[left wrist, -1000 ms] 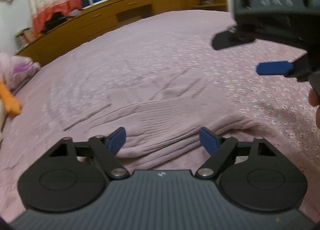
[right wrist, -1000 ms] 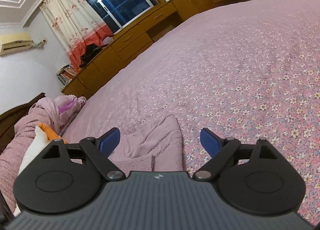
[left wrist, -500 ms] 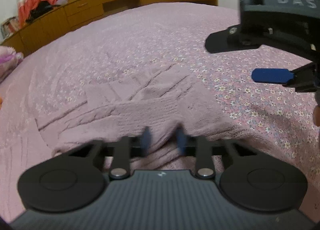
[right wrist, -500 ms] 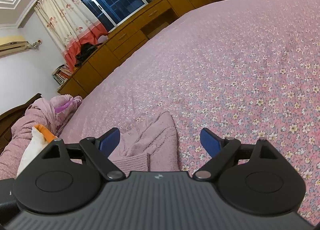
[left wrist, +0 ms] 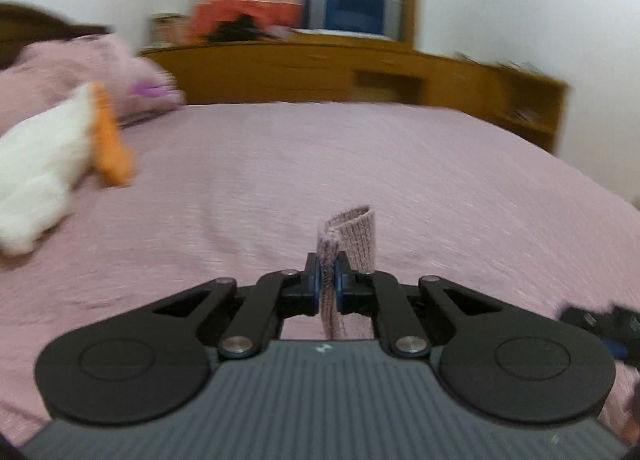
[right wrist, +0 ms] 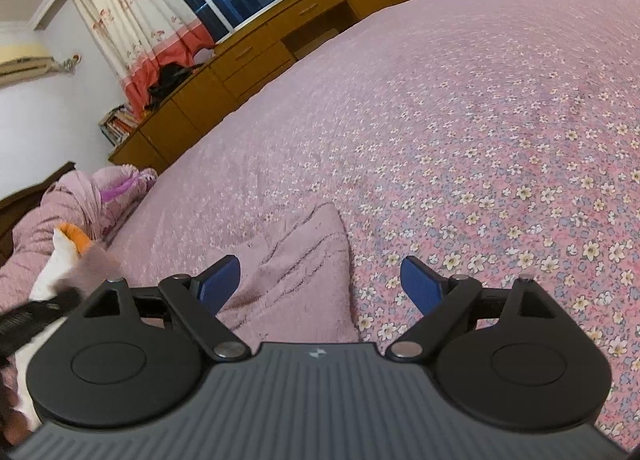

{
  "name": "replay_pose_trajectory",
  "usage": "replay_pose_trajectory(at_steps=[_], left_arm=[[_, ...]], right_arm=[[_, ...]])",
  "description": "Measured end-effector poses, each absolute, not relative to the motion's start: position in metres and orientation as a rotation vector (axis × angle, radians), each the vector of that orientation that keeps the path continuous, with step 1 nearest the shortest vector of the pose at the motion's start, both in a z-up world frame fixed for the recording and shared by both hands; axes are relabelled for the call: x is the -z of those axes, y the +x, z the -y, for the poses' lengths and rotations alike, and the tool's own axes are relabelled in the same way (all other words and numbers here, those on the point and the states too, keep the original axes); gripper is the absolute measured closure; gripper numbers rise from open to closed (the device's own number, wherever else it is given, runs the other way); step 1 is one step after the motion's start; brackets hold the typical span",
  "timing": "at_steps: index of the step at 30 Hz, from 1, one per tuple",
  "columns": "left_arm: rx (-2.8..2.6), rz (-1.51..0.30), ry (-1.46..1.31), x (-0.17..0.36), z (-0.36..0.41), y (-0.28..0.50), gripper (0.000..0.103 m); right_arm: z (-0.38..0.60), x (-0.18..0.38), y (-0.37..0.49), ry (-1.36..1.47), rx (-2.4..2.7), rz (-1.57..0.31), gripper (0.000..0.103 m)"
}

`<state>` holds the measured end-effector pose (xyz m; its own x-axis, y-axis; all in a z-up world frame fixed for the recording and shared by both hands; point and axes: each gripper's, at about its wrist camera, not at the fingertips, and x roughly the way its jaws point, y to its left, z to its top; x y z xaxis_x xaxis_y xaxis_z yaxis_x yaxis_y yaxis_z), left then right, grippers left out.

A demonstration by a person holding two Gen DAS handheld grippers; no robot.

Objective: Fold small clothes

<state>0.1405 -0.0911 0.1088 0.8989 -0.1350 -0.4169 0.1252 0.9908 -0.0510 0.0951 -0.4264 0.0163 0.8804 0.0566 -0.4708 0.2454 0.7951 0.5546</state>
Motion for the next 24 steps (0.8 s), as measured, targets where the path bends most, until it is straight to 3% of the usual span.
replay_pose_trajectory(at_steps=[4, 13, 20, 22, 24], left_arm=[[0.005, -0.458, -0.061, -0.104, 0.043, 0.136, 0.094], [-0.147, -0.642, -0.187, -0.036, -0.029, 0.134, 0.094], [-0.094, -0.684, -0.19, -0.018, -0.036, 0.136, 0.092], [-0.065, -0.669, -0.205, -0.019, -0.037, 0.132, 0.081], [-0.042, -0.663, -0.225, -0.02, -0.039, 0.132, 0.063]], right_arm=[[0.424, -0.013, 0.099, 0.629, 0.103, -0.511, 0.011], [0.421, -0.006, 0.107, 0.584, 0.132, -0.578, 0.011], [0.415, -0.001, 0.11, 0.501, 0.093, -0.642, 0.011], [0.409, 0.0, 0.114, 0.464, 0.077, -0.669, 0.011], [0.403, 0.001, 0.115, 0.401, 0.065, -0.693, 0.011]])
